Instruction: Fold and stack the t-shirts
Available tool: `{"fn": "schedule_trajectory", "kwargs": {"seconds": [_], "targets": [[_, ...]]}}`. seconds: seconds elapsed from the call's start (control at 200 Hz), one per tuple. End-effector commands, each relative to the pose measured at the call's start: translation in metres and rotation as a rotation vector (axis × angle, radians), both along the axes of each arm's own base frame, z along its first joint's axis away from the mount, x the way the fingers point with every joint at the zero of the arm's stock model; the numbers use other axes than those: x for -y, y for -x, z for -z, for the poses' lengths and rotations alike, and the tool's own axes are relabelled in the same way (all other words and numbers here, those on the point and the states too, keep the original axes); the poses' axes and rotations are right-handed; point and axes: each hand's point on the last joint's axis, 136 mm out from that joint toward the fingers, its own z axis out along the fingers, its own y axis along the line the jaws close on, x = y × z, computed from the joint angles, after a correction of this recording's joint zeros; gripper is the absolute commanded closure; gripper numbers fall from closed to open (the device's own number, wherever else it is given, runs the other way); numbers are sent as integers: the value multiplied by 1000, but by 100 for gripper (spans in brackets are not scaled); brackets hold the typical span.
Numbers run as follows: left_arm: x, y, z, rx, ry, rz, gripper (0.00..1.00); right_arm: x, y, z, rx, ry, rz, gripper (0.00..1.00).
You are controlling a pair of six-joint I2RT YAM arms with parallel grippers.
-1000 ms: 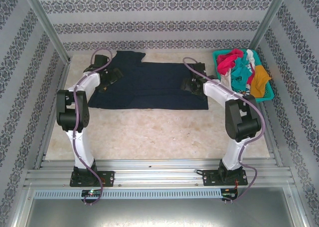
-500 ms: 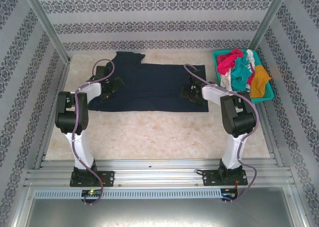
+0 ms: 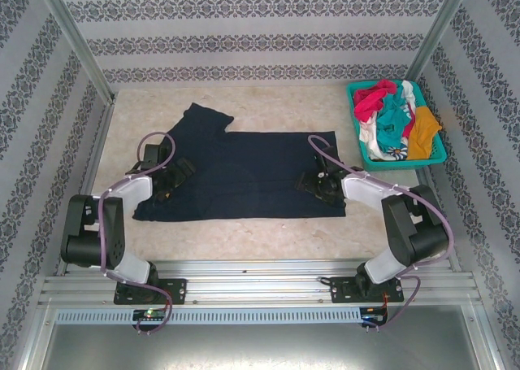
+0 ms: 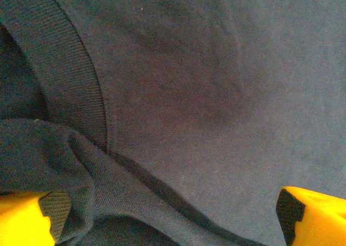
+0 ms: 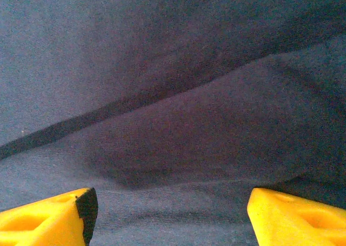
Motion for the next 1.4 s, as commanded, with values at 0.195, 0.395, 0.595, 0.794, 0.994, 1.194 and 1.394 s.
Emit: {"fn": "schedule_trajectory", "kwargs": {"seconds": [0.195,0.395,0.595,0.794,0.994,1.194,1.394], "targets": [[-20,-28,-64,45,-114,-26,0,-7,-39,-58,143,24,-56,25],[-36,-110,-81,48,-213,-16,7,-34,-95,-77,207,-54,-77,25],[-52,-171,-50,-55,-300,49,25,-47,-117,-77,208,-89,-93,24],[-55,-213,-25,-121,-347,253,41,-40,-112,-65,176,-84,-71,25],[-63,-234,-9,-119,-340,407,48,-32,-103,-57,155,-75,-41,25],[-58,-244,-3,-103,-283,489,51,-30,-99,-53,141,-69,-32,24],[-60,-235,9,-152,-289,502,53,-29,-99,-52,136,-64,-30,24]]}}
